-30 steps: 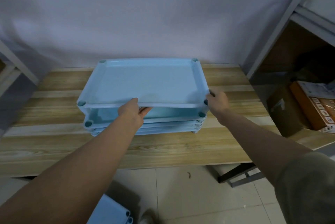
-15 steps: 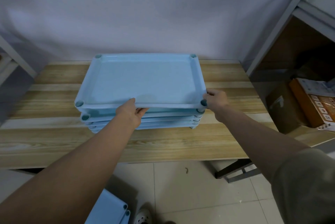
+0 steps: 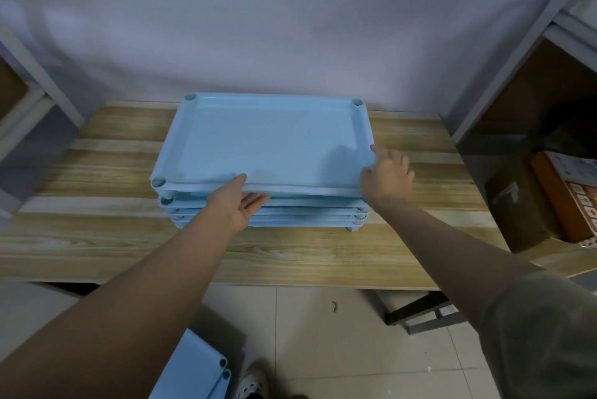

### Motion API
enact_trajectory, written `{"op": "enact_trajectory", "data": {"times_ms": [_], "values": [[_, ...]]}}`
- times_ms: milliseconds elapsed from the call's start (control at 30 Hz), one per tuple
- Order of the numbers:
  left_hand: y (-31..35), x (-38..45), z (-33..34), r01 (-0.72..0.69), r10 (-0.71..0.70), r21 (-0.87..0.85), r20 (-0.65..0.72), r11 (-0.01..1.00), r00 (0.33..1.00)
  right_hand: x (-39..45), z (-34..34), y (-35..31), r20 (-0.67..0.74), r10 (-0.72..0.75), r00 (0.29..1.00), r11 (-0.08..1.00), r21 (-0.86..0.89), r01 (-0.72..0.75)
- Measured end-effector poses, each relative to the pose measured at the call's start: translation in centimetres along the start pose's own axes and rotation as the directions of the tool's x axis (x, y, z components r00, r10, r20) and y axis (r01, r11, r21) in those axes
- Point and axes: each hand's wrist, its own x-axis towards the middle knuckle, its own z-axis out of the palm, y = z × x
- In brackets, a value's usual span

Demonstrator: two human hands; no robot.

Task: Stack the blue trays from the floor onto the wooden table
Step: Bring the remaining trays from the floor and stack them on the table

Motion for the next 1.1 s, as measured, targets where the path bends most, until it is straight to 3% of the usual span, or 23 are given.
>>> {"op": "enact_trajectory", "data": {"times_ms": [100,233,433,500,600,800,1100], "values": [[0.6,-0.1,-1.7,-0.015,0.015,0.075,-0.003,0.997,1.000,-1.0,0.9,-3.3,0.001,-0.232,0.973,0.973,0.007,0.232],[1.7,-0.4,-4.9,-0.053,0.060,0.142,-0.047,0.988,0.997,-2.4,3.3,-8.7,0.145,-0.472,0.870,0.881,0.101,0.461],[4.3,0.6,-11.4,-0.130,0.177,0.160,-0.328,0.979,0.928,-5.3,7.0,-15.8,0.371,-0.623,0.689,0.780,0.232,0.581],[5.0,0.9,-12.8,-0.128,0.185,0.176,-0.362,0.976,0.914,-6.1,8.0,-17.7,0.420,-0.649,0.635,0.755,0.252,0.605],[6.2,1.8,-14.1,-0.105,0.176,0.225,-0.324,0.969,0.929,-6.9,9.5,-20.3,0.467,-0.657,0.592,0.742,0.259,0.619],[7.0,3.1,-14.8,-0.115,0.135,0.220,-0.082,0.969,0.987,-7.6,11.4,-22.8,0.406,-0.716,0.568,0.682,0.232,0.694],[8.3,3.4,-15.0,-0.133,0.142,0.251,-0.017,0.959,0.990,-7.9,11.3,-22.9,0.406,-0.725,0.556,0.669,0.226,0.708]]}}
